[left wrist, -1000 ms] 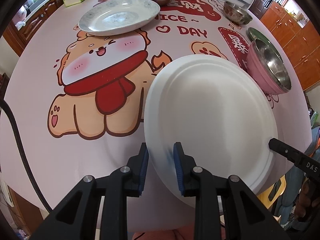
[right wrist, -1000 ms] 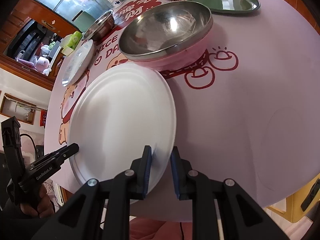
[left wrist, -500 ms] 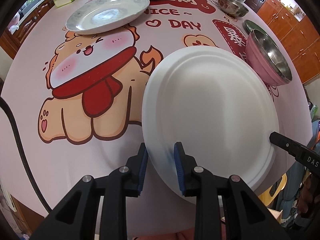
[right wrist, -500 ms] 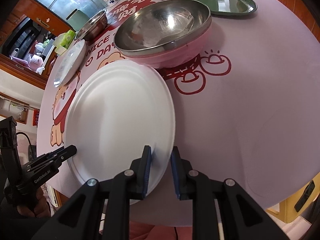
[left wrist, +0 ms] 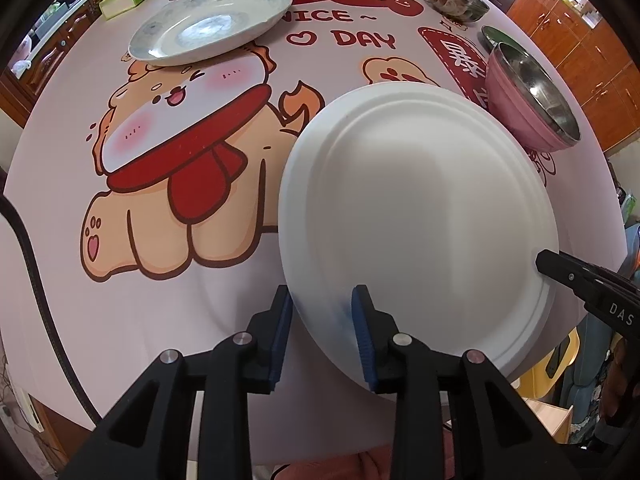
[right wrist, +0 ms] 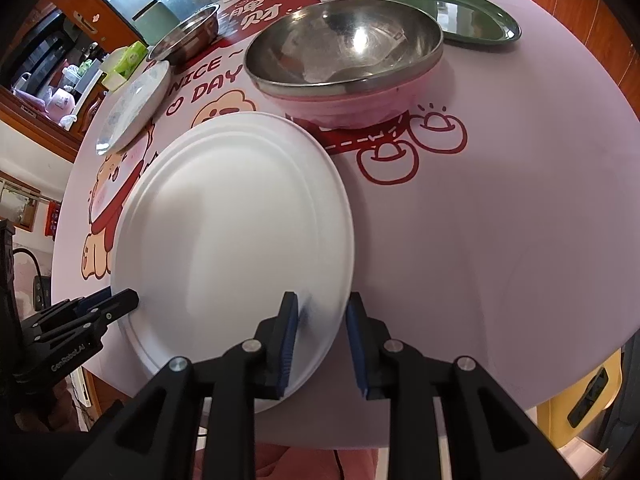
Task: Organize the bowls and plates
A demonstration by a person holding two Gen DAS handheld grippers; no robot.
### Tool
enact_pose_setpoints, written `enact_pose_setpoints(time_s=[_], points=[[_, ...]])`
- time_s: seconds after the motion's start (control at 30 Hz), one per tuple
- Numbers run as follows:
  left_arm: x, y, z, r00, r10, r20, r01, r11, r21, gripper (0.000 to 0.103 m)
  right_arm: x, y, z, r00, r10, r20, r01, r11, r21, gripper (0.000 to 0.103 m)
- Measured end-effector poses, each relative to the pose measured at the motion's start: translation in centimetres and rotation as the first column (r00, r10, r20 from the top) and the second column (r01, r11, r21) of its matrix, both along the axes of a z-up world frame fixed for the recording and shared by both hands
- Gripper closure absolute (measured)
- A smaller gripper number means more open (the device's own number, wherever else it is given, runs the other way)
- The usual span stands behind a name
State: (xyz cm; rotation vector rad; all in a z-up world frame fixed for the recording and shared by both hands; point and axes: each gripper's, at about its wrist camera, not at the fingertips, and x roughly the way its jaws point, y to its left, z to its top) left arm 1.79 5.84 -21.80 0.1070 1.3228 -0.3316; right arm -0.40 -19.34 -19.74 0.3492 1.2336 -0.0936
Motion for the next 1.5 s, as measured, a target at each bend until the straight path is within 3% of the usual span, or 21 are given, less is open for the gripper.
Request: enact_pose_setpoints(time_s=[0.17, 0.27, 0.4, 0.77, 0.87, 0.97, 1.17, 1.5], points=[[-0.3, 0.4, 0.4, 1.000, -0.010, 0.020, 0.010, 1.000, 0.003, 0.065, -0.5, 0.2, 0.3, 1.000, -0.023, 0.013, 0.023, 1.000, -0.021, 0.060], [-0.6, 0.7, 0.6, 0.999, -0.009, 0.033, 0.008, 1.000, 0.022, 0.047, -0.9, 0.2, 0.8, 0.999, -0.032, 0.016, 0.033, 0.999, -0.029, 0.059], [-0.9, 1.2, 1.3, 0.998, -0.009, 0.058, 0.007, 1.000, 0.025, 0.042, -1.2, 0.5, 1.7, 0.999, -0.028, 0.036, 0.030, 0.999, -0.042, 0.059], [-0.7, 2.6, 3.9, 0.990, 0.045, 0.132, -0.048, 0.999, 0.022, 0.040, 0.7, 1.7, 4.5, 0.993, 0.073, 0.095, -0.068, 0.996, -0.061, 0.058], [-0.3, 3.0, 4.5, 0.986, 0.079, 0.150, -0.085, 0.996, 0.029, 0.033, 1.6, 1.9, 4.9, 0.988, 0.103, 0.113, -0.097, 0.994, -0.060, 0.058], [0.2, 3.4, 5.1, 0.979, 0.113, 0.170, -0.120, 0.992, 0.033, 0.032, 2.7, 2.2, 5.1, 0.982, 0.141, 0.129, -0.135, 0.990, -0.050, 0.058], [0.4, 4.5, 5.9, 0.961, 0.196, 0.192, -0.209, 0.977, 0.045, 0.031, 4.5, 3.2, 5.1, 0.967, 0.207, 0.147, -0.207, 0.978, -0.015, 0.050], [0.0, 7.7, 7.1, 0.927, 0.315, 0.204, -0.332, 0.942, 0.055, 0.026, 5.9, 5.3, 4.4, 0.949, 0.282, 0.140, -0.291, 0.956, 0.044, 0.044]])
